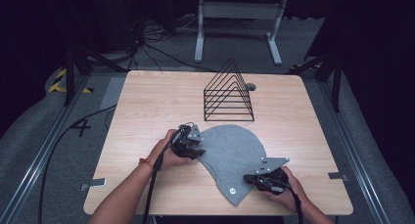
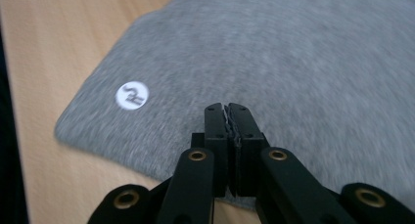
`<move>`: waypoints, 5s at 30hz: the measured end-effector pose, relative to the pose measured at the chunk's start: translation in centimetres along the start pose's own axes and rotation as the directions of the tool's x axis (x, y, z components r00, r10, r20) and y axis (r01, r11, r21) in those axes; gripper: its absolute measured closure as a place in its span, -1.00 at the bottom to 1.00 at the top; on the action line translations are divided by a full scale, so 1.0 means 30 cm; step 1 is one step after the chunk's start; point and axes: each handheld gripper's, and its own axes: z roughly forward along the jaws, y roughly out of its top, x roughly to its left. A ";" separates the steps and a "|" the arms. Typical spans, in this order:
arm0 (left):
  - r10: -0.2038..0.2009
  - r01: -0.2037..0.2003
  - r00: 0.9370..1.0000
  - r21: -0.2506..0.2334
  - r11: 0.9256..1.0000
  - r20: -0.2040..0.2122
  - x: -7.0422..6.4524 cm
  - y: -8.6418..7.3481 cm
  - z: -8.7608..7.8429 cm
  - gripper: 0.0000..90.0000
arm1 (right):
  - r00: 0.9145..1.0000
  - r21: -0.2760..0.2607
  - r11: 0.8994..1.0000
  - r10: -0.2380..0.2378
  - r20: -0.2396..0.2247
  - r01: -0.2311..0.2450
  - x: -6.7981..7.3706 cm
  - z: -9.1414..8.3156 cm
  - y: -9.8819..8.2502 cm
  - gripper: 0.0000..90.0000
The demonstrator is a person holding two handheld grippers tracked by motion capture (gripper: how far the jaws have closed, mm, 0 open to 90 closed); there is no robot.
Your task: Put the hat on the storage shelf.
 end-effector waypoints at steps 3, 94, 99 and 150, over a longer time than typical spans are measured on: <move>0.003 -0.003 1.000 0.008 1.000 0.019 -0.041 -0.017 -0.018 0.23 | 0.999 0.001 1.000 0.024 0.035 -0.024 -0.035 -0.018 -0.017 0.96; -0.232 0.223 0.972 -0.180 0.958 -0.027 -0.038 0.071 -0.022 0.96 | 0.967 -0.086 0.976 0.210 0.147 -0.199 -0.273 -0.045 0.062 0.91; -0.201 0.184 0.978 -0.225 0.957 -0.053 -0.044 0.100 -0.080 0.96 | 0.968 -0.138 0.975 0.196 0.157 -0.175 -0.263 -0.099 0.088 0.91; -0.060 -0.058 0.955 -0.380 0.923 -0.292 0.249 0.710 -0.602 0.96 | 0.906 -0.410 0.911 0.149 0.397 0.030 -0.491 -0.628 0.701 0.91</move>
